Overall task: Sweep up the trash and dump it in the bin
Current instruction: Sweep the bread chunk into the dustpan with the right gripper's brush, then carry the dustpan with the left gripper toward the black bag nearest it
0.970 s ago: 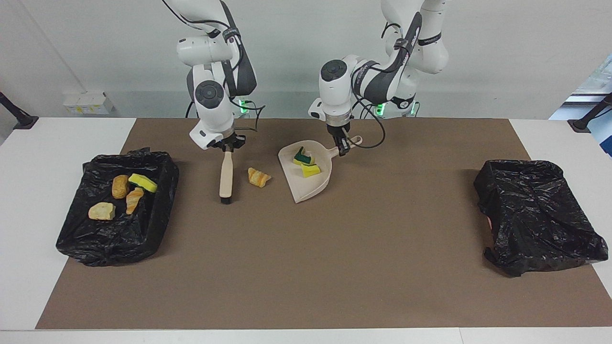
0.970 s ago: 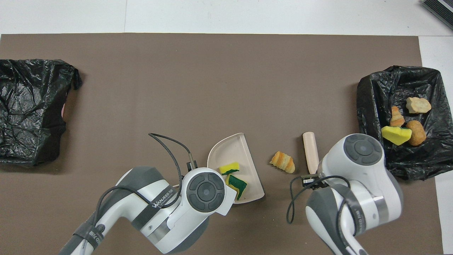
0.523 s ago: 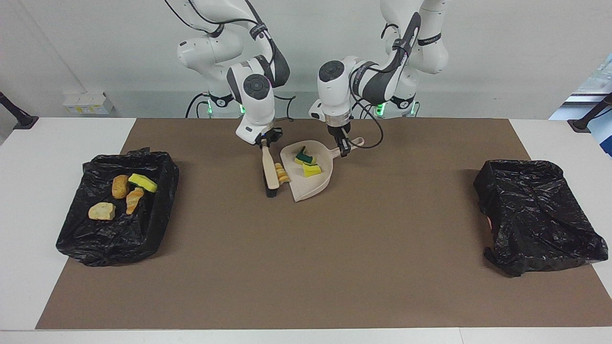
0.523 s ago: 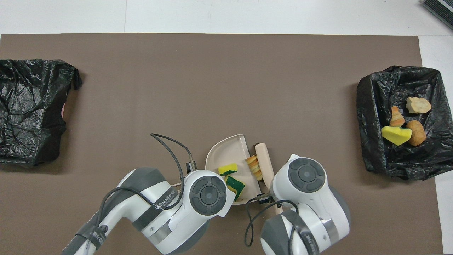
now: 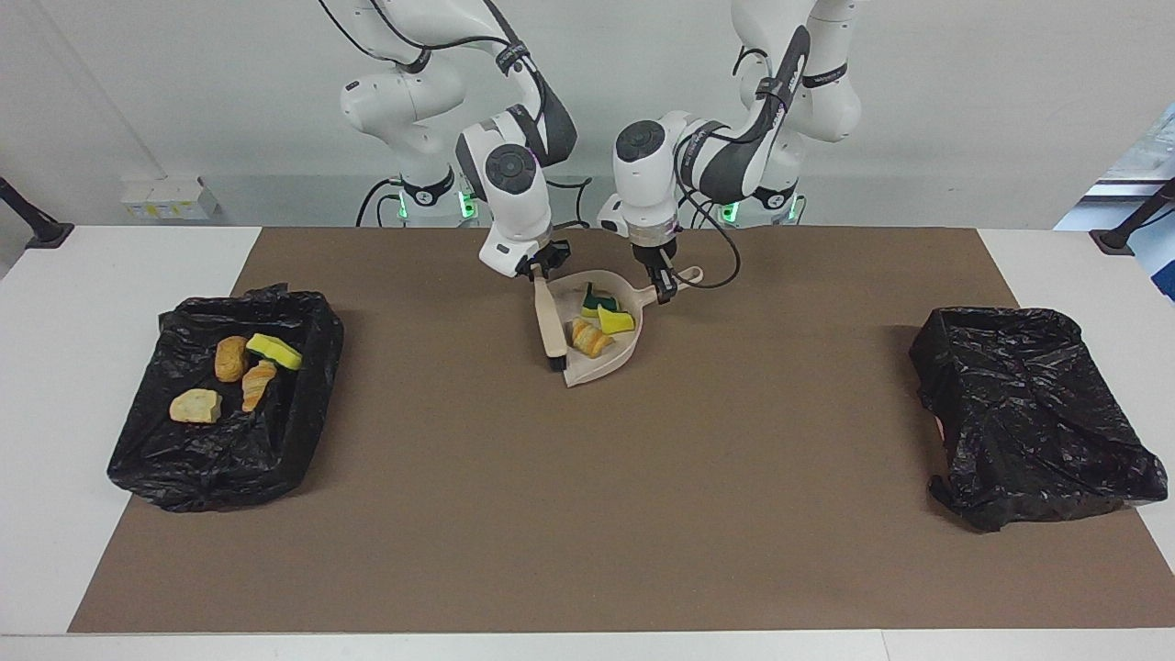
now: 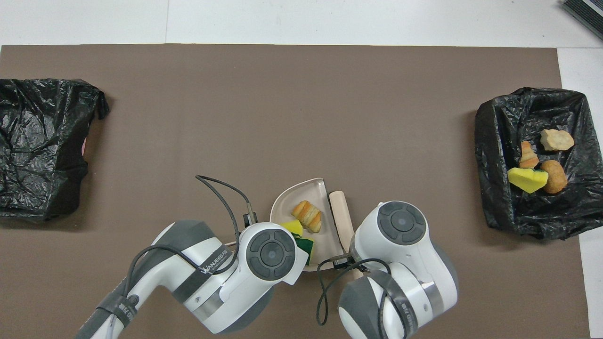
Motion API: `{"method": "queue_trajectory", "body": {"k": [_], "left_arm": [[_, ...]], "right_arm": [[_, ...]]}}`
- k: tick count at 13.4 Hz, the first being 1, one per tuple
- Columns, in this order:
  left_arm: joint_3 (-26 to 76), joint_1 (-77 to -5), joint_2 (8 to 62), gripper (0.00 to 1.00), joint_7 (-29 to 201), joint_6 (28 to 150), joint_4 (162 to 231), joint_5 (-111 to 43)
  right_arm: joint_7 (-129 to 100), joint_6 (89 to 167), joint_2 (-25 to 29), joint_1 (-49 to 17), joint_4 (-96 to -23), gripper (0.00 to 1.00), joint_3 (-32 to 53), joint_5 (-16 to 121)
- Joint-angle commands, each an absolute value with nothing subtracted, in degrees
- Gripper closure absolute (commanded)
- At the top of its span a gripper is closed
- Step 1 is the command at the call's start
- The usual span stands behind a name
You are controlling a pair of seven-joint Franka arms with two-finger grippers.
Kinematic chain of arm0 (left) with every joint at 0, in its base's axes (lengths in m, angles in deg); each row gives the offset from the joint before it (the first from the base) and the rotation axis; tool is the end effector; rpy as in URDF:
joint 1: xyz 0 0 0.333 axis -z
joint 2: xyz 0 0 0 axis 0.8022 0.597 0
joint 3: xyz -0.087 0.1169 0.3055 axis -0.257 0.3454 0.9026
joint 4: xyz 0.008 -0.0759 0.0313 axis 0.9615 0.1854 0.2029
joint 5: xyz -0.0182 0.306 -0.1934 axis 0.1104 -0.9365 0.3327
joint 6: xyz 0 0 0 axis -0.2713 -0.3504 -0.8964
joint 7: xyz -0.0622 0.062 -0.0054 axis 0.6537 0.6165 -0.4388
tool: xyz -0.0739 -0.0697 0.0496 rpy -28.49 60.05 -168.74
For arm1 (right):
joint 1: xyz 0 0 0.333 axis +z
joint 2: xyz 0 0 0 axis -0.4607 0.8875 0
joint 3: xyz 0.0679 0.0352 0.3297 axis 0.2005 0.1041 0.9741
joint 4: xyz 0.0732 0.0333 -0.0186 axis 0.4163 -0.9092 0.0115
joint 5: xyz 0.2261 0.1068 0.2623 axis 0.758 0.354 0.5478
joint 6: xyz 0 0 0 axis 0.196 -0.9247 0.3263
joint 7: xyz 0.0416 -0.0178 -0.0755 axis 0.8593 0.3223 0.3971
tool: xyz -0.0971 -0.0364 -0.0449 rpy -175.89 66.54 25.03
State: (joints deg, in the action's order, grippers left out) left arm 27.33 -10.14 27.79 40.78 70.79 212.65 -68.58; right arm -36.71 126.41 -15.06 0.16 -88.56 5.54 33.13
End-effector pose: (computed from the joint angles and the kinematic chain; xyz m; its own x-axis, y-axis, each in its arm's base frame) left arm 0.3638 -0.3394 0.3928 0.1910 -0.9644 -0.1829 -0.9816 -0.1872 -0.0380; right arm 0.3836 0.2374 0.3783 0.9424 0.1786 -0.2830 0.1633 -0.9836 -0.0768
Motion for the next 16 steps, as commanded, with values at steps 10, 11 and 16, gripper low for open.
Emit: {"method": "queue_trajectory", "body": {"k": [10,11,16], "left_arm": [[27.85,-32.04,18.47,1.0,12.36,65.44,208.0,-69.78],[27.85,-35.29,18.47,1.0,9.89,64.55,206.24,-69.78],[27.94,-50.77,22.4,1.0,7.32,62.09,196.24,-69.25]], "right_arm": [[-46.4,122.89,-16.49,2.16,-81.95,1.0,7.13,28.67],[-49.3,124.47,-15.7,4.53,-81.51,1.0,7.13,28.76],[-59.94,129.65,-8.42,13.76,-78.78,1.0,7.83,33.24]]}}
